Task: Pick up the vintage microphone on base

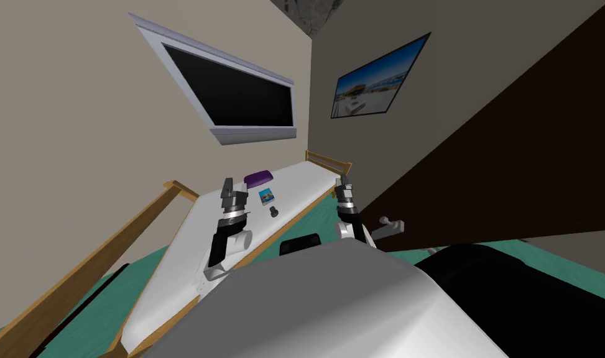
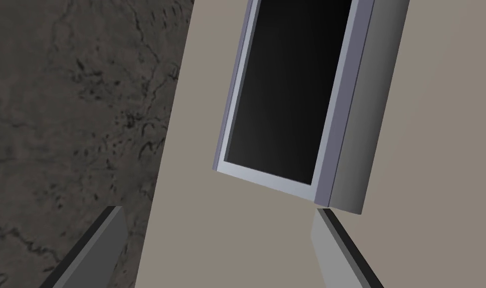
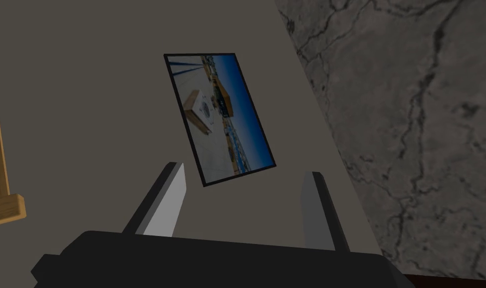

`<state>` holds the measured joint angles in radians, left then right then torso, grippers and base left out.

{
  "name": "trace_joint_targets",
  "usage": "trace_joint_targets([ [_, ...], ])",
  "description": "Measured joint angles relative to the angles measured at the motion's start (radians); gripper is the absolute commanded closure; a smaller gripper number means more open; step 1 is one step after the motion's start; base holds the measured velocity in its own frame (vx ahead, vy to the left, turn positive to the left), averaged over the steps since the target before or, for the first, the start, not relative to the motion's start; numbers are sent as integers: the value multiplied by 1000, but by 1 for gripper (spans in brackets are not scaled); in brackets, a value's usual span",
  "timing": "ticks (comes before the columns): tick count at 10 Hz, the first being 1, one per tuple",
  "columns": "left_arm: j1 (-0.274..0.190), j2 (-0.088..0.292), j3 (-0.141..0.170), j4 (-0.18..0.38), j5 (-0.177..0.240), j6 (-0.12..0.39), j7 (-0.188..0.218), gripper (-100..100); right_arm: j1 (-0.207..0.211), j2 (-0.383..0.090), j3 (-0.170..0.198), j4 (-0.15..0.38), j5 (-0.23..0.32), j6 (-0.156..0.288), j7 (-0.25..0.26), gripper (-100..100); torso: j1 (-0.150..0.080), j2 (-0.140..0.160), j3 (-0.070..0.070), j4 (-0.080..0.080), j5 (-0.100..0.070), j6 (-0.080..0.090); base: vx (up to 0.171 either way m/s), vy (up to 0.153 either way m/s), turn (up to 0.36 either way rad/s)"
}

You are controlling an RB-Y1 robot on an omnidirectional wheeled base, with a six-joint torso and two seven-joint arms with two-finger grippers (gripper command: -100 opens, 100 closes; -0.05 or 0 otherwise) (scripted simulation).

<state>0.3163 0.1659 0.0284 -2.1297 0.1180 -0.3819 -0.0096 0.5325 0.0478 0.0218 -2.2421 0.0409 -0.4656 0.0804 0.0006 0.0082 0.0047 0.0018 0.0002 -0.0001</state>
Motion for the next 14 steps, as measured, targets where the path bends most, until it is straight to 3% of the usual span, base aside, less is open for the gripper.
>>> trace_joint_targets([
  [5,-115,23,5,109,23,120,-4,-100,0,0,0,0,0,0,0,0,-1,2,1,1,0,0,-138,4,63],
  [14,-280,52,15,317,55,244,12,-100,0,0,0,0,0,0,0,0,-1,-3,-1,0,0,0,-85,15,59],
])
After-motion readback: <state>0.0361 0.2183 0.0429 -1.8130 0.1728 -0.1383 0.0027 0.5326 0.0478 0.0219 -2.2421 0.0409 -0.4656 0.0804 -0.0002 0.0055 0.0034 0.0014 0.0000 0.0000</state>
